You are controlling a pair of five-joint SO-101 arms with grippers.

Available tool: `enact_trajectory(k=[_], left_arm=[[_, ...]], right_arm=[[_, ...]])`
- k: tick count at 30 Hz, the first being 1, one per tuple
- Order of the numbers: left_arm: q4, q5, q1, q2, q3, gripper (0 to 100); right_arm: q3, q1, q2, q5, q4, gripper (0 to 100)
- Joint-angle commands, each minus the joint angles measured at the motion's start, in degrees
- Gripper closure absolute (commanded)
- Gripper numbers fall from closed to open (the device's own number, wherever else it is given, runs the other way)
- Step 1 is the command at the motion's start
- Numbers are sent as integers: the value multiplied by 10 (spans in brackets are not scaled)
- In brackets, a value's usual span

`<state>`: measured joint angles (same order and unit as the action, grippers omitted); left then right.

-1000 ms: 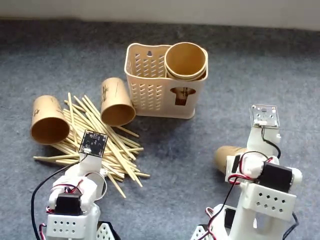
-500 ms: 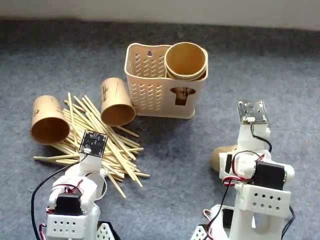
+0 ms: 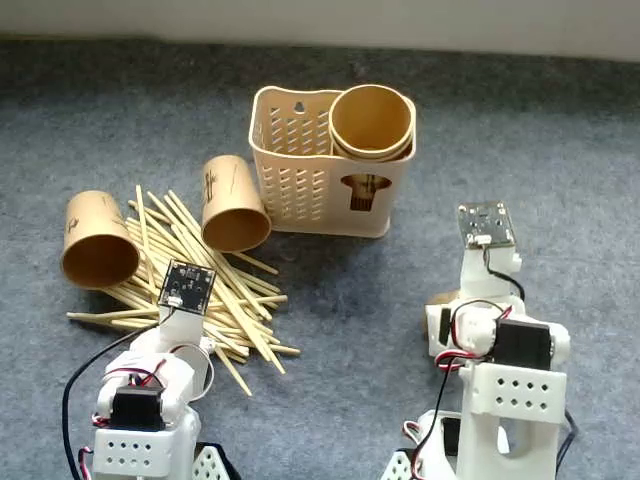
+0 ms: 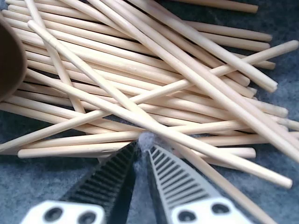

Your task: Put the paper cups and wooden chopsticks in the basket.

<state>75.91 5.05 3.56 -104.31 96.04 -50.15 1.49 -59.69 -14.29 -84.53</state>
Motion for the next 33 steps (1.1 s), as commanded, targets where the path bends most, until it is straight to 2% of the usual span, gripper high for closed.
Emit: enact_trajectory(k=[1, 14, 19, 26, 33], left_arm=[[2, 4, -8, -8, 11, 984], [2, 4, -8, -8, 11, 984], [2, 4, -8, -8, 11, 984], [2, 4, -8, -8, 11, 984], [2, 4, -8, -8, 11, 984]], right_arm=[[2, -7, -11, -4, 8, 992], [7, -9, -13, -6, 7, 992], [57, -9, -58, -6, -35, 992], [186, -13, -94, -8, -36, 992], [269, -101, -94, -8, -21, 992]])
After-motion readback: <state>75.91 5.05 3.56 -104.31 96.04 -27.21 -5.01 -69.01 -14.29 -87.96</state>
